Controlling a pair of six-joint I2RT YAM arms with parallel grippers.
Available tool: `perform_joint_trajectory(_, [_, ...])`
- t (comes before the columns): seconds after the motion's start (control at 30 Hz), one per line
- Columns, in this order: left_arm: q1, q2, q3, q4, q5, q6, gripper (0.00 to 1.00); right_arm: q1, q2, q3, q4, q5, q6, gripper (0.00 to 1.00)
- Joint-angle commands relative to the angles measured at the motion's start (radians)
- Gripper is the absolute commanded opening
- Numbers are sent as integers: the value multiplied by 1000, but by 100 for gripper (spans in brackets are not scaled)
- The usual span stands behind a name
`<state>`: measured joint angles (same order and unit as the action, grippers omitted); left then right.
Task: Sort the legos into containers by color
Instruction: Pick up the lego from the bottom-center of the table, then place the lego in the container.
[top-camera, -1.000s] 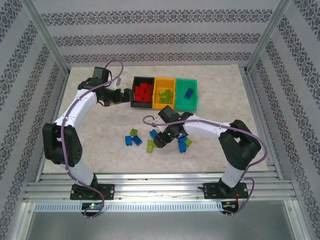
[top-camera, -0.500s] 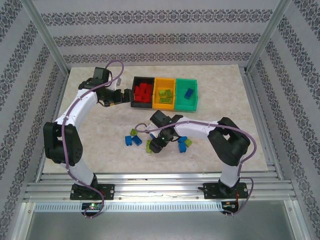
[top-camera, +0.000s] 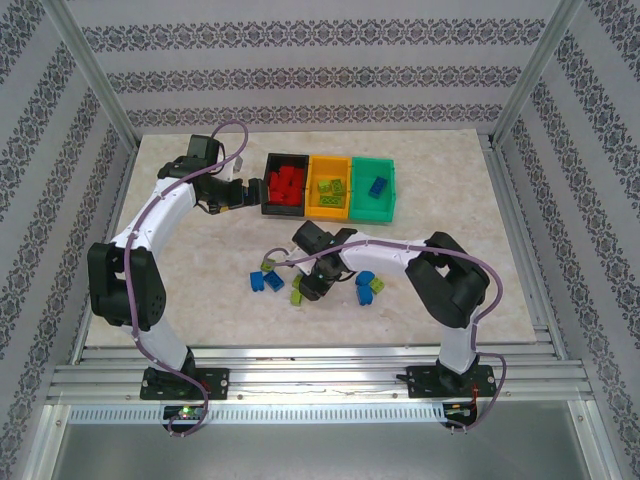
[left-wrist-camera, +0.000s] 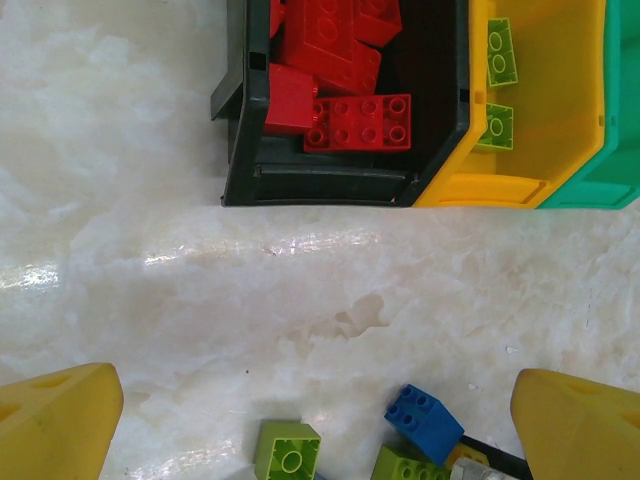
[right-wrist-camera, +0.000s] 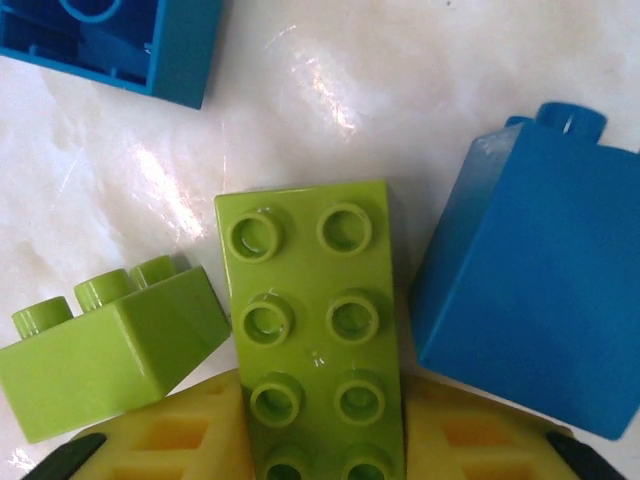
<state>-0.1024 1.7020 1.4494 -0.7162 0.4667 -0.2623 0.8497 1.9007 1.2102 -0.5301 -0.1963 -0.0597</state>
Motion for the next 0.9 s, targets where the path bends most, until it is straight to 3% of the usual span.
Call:
perform_joint_trajectory(0.0, [10, 6, 2, 11, 0, 8, 100, 14, 11, 7, 19, -6, -10, 32])
perform_joint_trajectory(0.43, [10, -4, 4, 9, -3, 9, 100, -163, -213, -70, 315, -228, 186, 33])
perform_joint_trajectory(0.57, [10, -1, 2, 12, 17, 3, 100, -240, -205, -54, 418, -186, 306, 32])
perform_joint_trajectory(0.87, [11, -2, 3, 12, 15, 3, 100, -368, -28, 134, 426, -94, 444, 32])
